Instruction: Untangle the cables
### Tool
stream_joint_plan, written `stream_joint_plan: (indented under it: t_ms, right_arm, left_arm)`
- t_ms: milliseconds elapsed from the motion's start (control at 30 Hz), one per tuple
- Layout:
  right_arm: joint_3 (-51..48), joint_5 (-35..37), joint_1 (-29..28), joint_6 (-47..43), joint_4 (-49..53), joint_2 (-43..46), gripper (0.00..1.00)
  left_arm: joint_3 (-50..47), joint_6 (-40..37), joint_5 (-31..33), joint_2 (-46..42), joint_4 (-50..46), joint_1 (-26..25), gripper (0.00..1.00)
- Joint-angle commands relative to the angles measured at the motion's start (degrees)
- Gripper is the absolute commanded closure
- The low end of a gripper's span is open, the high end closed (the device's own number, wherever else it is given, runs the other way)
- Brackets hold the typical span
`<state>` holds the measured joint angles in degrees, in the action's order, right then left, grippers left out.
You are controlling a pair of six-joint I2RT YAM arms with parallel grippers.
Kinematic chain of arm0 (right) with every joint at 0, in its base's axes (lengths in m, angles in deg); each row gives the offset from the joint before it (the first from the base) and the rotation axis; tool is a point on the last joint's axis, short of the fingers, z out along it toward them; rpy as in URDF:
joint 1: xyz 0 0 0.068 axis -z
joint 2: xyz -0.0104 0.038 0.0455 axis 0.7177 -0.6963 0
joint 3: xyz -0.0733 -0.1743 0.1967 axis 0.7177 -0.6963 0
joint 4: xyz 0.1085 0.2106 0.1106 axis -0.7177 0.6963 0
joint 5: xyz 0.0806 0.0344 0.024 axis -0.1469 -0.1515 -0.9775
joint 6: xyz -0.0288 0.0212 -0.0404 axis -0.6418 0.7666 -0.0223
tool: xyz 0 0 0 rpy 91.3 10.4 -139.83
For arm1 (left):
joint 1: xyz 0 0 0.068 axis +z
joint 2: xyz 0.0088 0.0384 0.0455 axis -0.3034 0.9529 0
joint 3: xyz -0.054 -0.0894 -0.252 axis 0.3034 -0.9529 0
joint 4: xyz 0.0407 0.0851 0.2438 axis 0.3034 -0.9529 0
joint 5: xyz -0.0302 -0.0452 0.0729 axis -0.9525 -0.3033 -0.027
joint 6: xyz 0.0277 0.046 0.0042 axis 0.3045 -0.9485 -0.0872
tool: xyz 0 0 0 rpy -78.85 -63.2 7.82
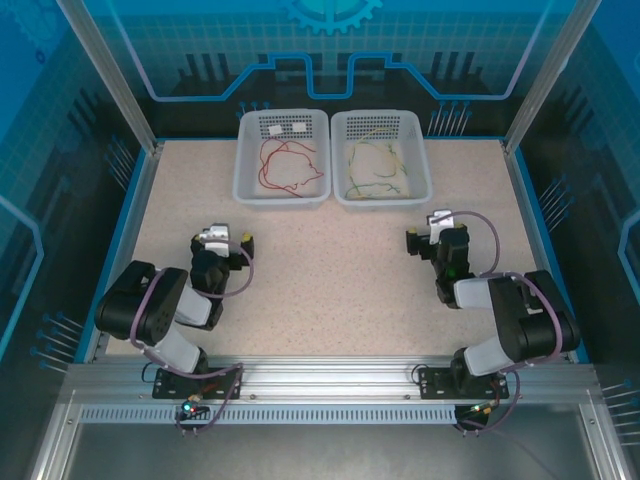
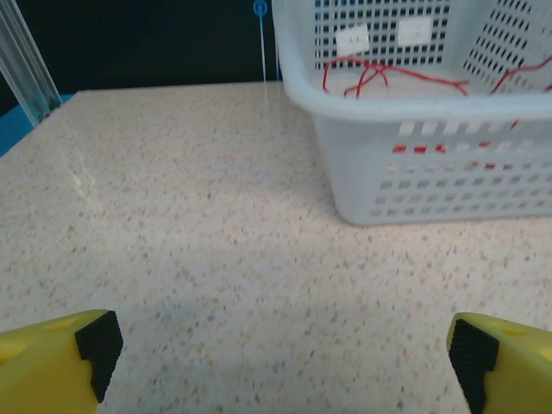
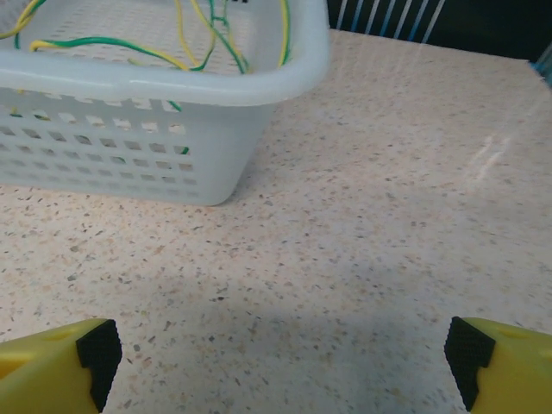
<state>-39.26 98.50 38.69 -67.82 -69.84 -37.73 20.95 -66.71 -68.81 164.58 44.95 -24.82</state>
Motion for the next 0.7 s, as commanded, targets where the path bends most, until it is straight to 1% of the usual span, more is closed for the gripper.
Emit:
stream_joint_plan:
  t_ms: [0, 67, 100, 133, 167, 200, 300, 433, 500, 667]
  right_arm:
    - [2.9, -5.6, 3.0, 1.5, 1.4, 0.0, 0.00]
    - [2.9, -5.9, 3.2, 1.5, 1.3, 0.0, 0.00]
    - [2.8, -5.7, 3.2, 1.4, 0.7, -0.2, 0.00]
    - [2.9, -5.7, 3.2, 1.4, 1.1, -0.1, 0.00]
    - [2.7, -5.5, 3.0, 1.4, 0.6, -0.2, 0.00]
    - [2.8, -5.4, 3.0, 1.3, 0.7, -0.1, 0.00]
    - [3.2, -6.7, 2.7, 0.6, 1.6, -0.2, 0.00]
    - [3.5, -7.7, 3.1, 0.6, 2.0, -0.2, 0.00]
    - [3.7, -9.4, 4.0, 1.0, 2.5, -0.2, 0.00]
    - [3.6, -9.9, 3.7, 0.4, 2.3, -0.2, 0.00]
  left_arm:
    - [3.3, 1.1, 1.4, -0.9, -2.5, 0.9, 0.01]
    - [8.4, 2.3, 2.3, -2.3, -14.0, 1.3, 0.01]
    - [10.7, 3.5, 1.6, -2.5, -18.8, 2.5, 0.01]
    - [11.6, 5.6, -0.6, -3.0, -21.3, 4.5, 0.01]
    - [11.2, 6.7, -1.9, -3.3, -21.1, 5.5, 0.01]
    - [11.0, 6.5, -1.0, -3.0, -19.9, 5.4, 0.01]
    - [11.0, 6.5, -1.0, -3.1, -20.3, 5.4, 0.01]
    - [11.1, 6.6, -1.2, -3.1, -20.4, 5.4, 0.01]
    - [11.2, 6.5, -1.4, -3.1, -20.6, 5.4, 0.01]
    - [11.2, 6.4, -1.7, -3.1, -20.8, 5.4, 0.01]
